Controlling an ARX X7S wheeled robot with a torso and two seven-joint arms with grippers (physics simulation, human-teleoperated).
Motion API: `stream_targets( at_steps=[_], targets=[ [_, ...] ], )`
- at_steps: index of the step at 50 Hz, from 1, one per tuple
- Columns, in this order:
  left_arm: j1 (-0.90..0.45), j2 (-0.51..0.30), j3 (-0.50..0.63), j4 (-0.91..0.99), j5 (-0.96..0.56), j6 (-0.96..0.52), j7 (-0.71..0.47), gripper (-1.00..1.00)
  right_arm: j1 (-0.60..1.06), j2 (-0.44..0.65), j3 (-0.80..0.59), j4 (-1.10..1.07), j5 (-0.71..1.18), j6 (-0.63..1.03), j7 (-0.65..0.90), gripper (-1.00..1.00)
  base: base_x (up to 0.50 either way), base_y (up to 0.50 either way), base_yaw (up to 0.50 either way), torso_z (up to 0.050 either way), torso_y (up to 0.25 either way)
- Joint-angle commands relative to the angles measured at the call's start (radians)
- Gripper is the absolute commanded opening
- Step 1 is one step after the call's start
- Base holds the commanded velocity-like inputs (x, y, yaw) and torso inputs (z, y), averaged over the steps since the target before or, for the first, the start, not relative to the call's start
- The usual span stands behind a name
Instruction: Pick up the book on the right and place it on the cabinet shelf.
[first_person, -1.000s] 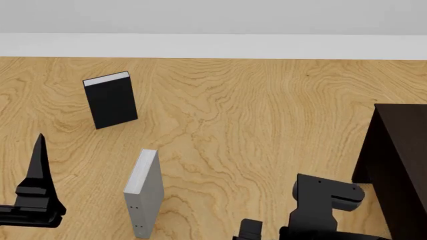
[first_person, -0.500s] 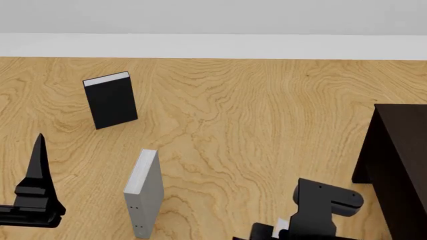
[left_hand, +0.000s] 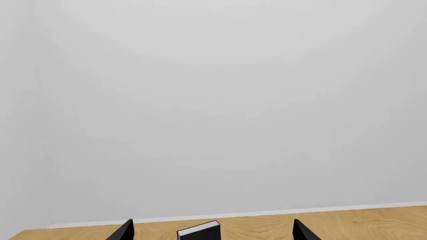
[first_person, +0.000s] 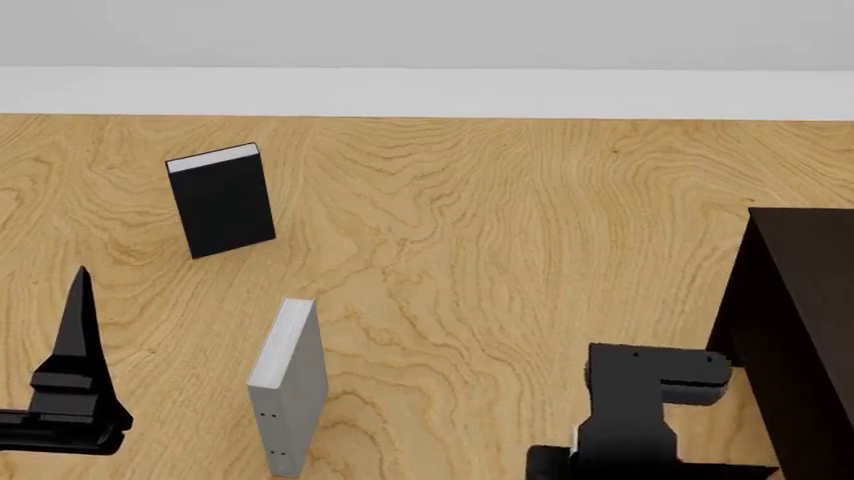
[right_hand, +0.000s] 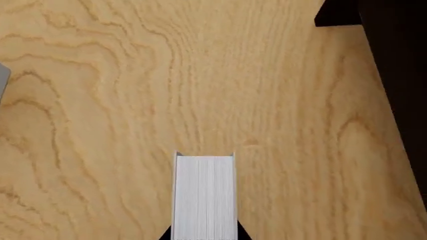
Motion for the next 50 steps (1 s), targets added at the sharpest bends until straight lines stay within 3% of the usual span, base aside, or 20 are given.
stream_targets(
  at_steps=[1,21,37,50],
  targets=[
    [0.000,-0.004,0.001,0.002,-0.003,-0.001,-0.006,1.00,0.092,0.004,-0.016,-0.075,-0.057,0.052,0.077,-1.00,0.00,0.00,0.00,0.000,0.000],
    [-0.001,-0.010,0.004,-0.001,-0.010,0.001,-0.012,1.00,0.286,-0.063,-0.053,-0.170,-0.094,0.152,0.226,-1.00,0.00,0.00,0.00,0.000,0.000],
    [-0.002,-0.013,-0.002,-0.008,-0.019,0.006,-0.017,1.00,0.411,-0.152,-0.195,-0.125,-0.252,0.286,0.368,-1.00,0.00,0.00,0.00,0.000,0.001],
    [-0.050,-0.001,0.011,-0.097,-0.018,0.017,-0.014,1.00,0.454,-0.220,-0.304,-0.049,-0.368,0.354,0.384,-1.00,0.00,0.00,0.00,0.000,0.002]
  ],
)
